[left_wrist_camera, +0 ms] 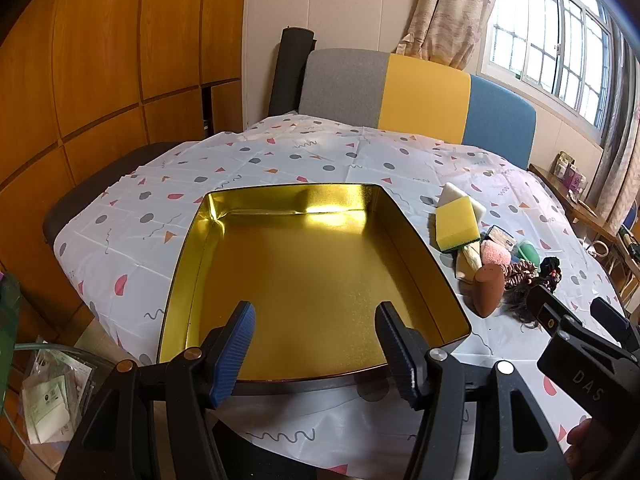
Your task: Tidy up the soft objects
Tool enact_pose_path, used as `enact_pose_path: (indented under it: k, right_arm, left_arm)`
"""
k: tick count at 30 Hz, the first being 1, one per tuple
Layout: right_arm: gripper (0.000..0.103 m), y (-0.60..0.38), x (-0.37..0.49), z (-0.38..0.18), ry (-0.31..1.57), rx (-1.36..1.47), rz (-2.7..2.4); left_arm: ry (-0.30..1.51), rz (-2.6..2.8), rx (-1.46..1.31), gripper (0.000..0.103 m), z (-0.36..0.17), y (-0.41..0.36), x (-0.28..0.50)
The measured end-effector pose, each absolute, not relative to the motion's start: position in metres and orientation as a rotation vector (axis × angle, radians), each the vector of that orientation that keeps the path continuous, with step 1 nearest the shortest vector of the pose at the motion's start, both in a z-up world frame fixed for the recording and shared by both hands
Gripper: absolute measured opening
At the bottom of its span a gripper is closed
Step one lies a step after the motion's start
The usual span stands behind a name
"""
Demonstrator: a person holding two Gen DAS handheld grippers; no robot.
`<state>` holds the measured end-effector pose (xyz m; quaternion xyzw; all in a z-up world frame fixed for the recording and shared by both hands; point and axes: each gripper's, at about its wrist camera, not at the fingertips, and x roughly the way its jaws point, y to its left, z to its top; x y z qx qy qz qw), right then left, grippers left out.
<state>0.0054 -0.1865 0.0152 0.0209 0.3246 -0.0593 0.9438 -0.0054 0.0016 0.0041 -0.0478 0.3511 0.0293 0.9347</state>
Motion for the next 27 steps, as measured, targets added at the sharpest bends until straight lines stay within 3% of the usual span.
enact_pose_path:
  k: [27]
  right_arm:
    - [0.103, -0.1925, 0.0040, 0.0155, 0.661, 0.055, -0.122]
  left_arm:
    - [0.728, 0.058, -0.097, 0.063, 0.0020, 0.0025, -0.0041]
